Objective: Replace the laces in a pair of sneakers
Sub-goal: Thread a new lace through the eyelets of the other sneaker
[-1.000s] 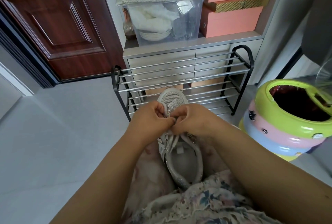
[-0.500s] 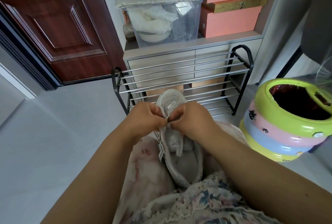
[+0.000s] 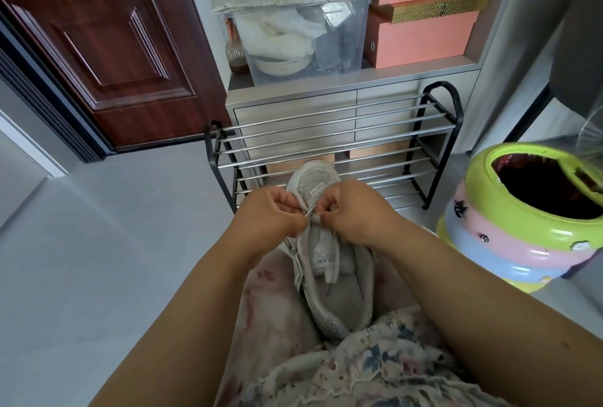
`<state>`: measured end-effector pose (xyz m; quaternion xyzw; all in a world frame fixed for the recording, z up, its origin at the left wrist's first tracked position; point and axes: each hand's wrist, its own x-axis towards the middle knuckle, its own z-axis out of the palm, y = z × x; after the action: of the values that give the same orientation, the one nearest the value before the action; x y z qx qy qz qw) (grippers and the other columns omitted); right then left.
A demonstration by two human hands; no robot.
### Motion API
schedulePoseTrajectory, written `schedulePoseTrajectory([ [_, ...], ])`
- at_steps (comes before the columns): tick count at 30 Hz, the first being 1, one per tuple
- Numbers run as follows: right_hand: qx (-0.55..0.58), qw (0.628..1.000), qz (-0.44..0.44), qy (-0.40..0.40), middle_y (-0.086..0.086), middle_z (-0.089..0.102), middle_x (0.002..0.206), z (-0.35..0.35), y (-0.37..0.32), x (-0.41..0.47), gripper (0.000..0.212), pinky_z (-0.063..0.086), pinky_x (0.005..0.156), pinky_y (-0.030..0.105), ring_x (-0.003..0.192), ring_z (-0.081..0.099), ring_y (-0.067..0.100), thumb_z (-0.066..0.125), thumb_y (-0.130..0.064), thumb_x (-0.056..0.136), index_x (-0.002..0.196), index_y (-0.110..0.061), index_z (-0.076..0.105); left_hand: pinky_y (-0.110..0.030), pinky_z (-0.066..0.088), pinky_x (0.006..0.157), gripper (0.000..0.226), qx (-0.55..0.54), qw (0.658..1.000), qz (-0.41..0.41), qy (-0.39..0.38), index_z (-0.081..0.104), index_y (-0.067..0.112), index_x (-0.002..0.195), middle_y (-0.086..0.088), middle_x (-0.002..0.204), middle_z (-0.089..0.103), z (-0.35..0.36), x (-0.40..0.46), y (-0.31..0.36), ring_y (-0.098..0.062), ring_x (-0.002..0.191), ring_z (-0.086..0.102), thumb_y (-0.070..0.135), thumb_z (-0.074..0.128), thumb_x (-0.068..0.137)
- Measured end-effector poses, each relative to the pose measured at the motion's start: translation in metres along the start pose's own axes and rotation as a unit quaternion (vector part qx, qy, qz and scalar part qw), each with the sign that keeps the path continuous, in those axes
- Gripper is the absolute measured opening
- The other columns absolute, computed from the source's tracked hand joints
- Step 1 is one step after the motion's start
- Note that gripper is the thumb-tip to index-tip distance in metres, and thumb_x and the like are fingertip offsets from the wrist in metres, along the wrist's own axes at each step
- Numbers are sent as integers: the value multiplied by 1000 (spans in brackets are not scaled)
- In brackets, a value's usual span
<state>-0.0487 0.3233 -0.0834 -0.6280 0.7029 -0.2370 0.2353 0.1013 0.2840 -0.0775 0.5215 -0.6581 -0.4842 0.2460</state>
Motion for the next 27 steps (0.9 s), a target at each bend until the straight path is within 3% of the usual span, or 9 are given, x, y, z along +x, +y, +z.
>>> schedulePoseTrajectory([
  [4, -129, 988, -56, -65, -9, 54, 69, -14, -7, -4, 13, 47, 71, 28, 78, 55, 15, 62, -20, 81, 69, -26, 61, -28, 52, 58, 26, 16, 999, 4, 36, 57, 6, 84, -5, 69, 69, 2, 0, -6, -13, 56, 59, -7, 69, 65],
  [7, -172, 972, -99, -123, -8, 59, 75, -27, -12, -15, 10, 47, 69, 27, 79, 57, 15, 60, -17, 80, 82, -23, 67, -33, 54, 62, 27, 26, 999, 12, 43, 53, 12, 77, -3, 67, 69, 2, -2, -7, -13, 56, 58, -6, 68, 64],
  [11, -144, 963, -129, -188, -12, 57, 65, -43, -15, -35, 10, 40, 59, 18, 60, 50, 0, 65, -19, 81, 75, -27, 64, -29, 50, 59, 27, 19, 999, 18, 39, 53, 12, 74, -2, 65, 68, 1, -3, -8, -10, 53, 55, -6, 70, 64],
  [14, -104, 953, -148, -242, -16, 52, 52, -53, -21, -52, 10, 33, 51, 10, 51, 49, -4, 66, -16, 81, 74, -22, 63, -28, 50, 56, 25, 23, 999, 19, 35, 55, 10, 75, -3, 67, 70, 1, -3, -9, -10, 53, 57, -5, 71, 64],
  [17, -47, 931, -156, -327, -19, 52, 50, -57, -32, -67, 7, 34, 50, 9, 49, 48, -4, 68, -21, 83, 78, -17, 67, -32, 53, 59, 18, 50, 996, 28, 64, 58, 11, 72, -5, 72, 72, -2, 0, -11, -15, 59, 62, 0, 71, 65],
  [18, -65, 935, -156, -312, -19, 53, 53, -53, -34, -68, 6, 36, 51, 9, 50, 49, -4, 67, -23, 84, 80, -19, 68, -32, 53, 58, 18, 49, 996, 26, 66, 59, 10, 71, -6, 73, 72, -4, 1, -11, -16, 60, 62, -1, 71, 66],
  [22, -117, 983, -89, -107, -16, 49, 57, -57, -24, -53, 7, 34, 47, 11, 52, 48, -6, 62, -33, 87, 81, -28, 64, -25, 49, 54, 16, 37, 998, 25, 42, 62, 5, 74, -10, 74, 71, -3, 1, -8, -13, 58, 60, -6, 71, 68],
  [27, -203, 978, -50, -6, -9, 58, 86, -26, -13, -27, 23, 38, 66, 28, 84, 53, 15, 60, -49, 83, 94, -29, 59, -17, 45, 47, 16, -6, 999, 22, 29, 63, 3, 75, -14, 73, 70, -4, -1, -7, -10, 54, 59, -11, 69, 69],
])
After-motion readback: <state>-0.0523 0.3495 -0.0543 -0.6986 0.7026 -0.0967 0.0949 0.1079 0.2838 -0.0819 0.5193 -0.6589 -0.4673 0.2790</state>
